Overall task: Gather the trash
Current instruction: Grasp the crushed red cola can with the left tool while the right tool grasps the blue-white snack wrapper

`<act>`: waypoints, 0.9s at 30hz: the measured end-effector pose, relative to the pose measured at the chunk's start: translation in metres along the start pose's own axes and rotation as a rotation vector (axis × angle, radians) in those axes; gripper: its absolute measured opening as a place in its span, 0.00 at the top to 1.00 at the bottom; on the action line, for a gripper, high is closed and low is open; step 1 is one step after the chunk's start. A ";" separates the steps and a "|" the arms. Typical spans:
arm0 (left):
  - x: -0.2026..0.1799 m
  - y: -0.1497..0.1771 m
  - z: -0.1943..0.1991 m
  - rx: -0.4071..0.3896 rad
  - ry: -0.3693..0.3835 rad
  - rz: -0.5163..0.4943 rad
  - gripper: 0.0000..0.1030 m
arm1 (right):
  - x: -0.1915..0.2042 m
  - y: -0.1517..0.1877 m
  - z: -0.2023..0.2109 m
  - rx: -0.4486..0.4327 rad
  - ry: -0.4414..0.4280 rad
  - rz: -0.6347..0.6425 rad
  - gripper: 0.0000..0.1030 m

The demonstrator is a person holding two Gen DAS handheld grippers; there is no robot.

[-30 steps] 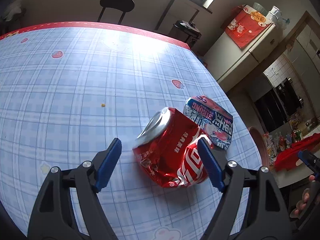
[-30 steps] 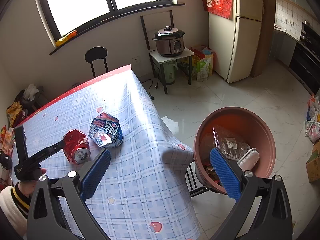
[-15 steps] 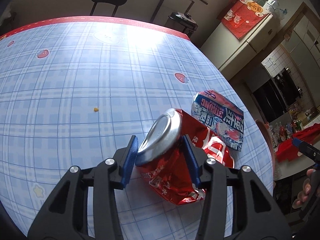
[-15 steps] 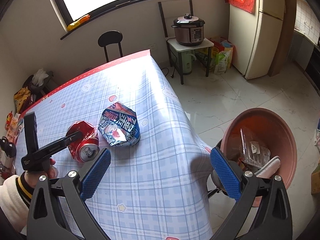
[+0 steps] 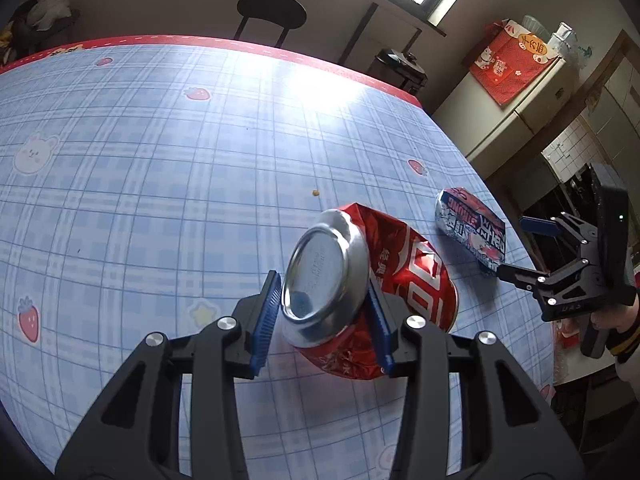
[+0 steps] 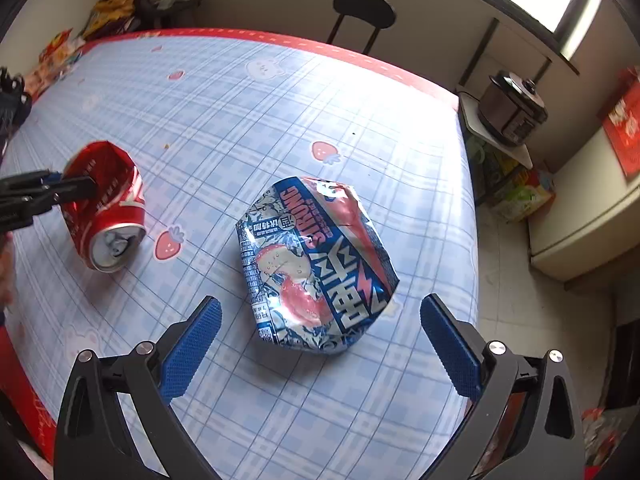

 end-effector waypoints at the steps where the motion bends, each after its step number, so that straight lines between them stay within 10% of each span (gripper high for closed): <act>1: 0.004 0.002 0.003 -0.003 -0.003 0.004 0.59 | 0.003 -0.004 -0.005 0.018 0.003 0.028 0.05; 11: 0.029 0.017 0.023 -0.021 -0.021 0.066 0.59 | -0.005 -0.029 -0.047 0.157 -0.023 0.029 0.05; 27: 0.024 0.029 0.052 -0.063 0.003 0.092 0.59 | 0.012 -0.008 -0.028 0.059 -0.186 -0.122 0.14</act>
Point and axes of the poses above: each gripper's, at about its wrist camera, not at the fingertips, and z roughly against the way its jaws point, x to its left, y to its underside, the point moved 2 cm from there along -z, roughly the way its jaws point, and after that the axes turned 4 degrees about x, right-handed, at the moved point
